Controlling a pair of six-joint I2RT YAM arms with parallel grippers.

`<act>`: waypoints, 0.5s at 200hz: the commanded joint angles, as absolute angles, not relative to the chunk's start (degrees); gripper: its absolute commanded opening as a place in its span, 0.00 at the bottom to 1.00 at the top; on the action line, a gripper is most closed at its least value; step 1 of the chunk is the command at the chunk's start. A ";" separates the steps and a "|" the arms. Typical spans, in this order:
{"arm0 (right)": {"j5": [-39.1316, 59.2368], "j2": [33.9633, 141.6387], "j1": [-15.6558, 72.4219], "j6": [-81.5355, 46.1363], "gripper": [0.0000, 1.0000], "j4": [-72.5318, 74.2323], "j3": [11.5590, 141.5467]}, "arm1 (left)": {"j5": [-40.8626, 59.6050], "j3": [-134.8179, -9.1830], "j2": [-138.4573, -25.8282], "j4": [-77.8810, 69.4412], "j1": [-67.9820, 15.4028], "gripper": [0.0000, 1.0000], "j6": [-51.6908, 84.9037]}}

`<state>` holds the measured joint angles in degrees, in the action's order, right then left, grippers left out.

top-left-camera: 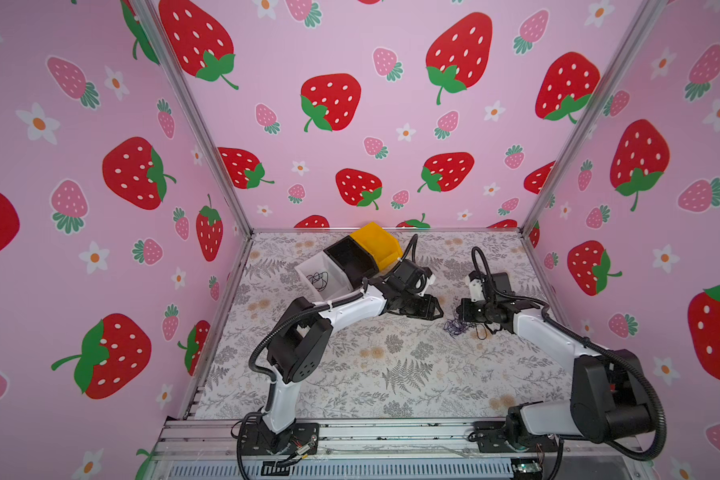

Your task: Untangle the cables

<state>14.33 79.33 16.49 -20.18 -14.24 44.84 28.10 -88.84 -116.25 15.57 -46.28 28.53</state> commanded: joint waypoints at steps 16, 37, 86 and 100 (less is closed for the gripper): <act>16.13 78.40 16.61 -22.18 0.00 -14.04 45.61 | 30.31 -97.46 -122.49 25.25 -47.71 0.56 25.31; 15.83 77.99 16.46 -22.49 0.00 -14.28 45.87 | 30.75 -100.23 -125.04 28.00 -47.78 0.57 25.68; 17.62 77.39 15.73 -23.46 0.00 -13.05 45.35 | 33.32 -107.94 -131.98 34.45 -47.48 0.57 26.40; 18.29 77.77 15.74 -23.38 0.00 -12.70 45.28 | 34.20 -110.01 -133.60 35.88 -47.55 0.57 26.37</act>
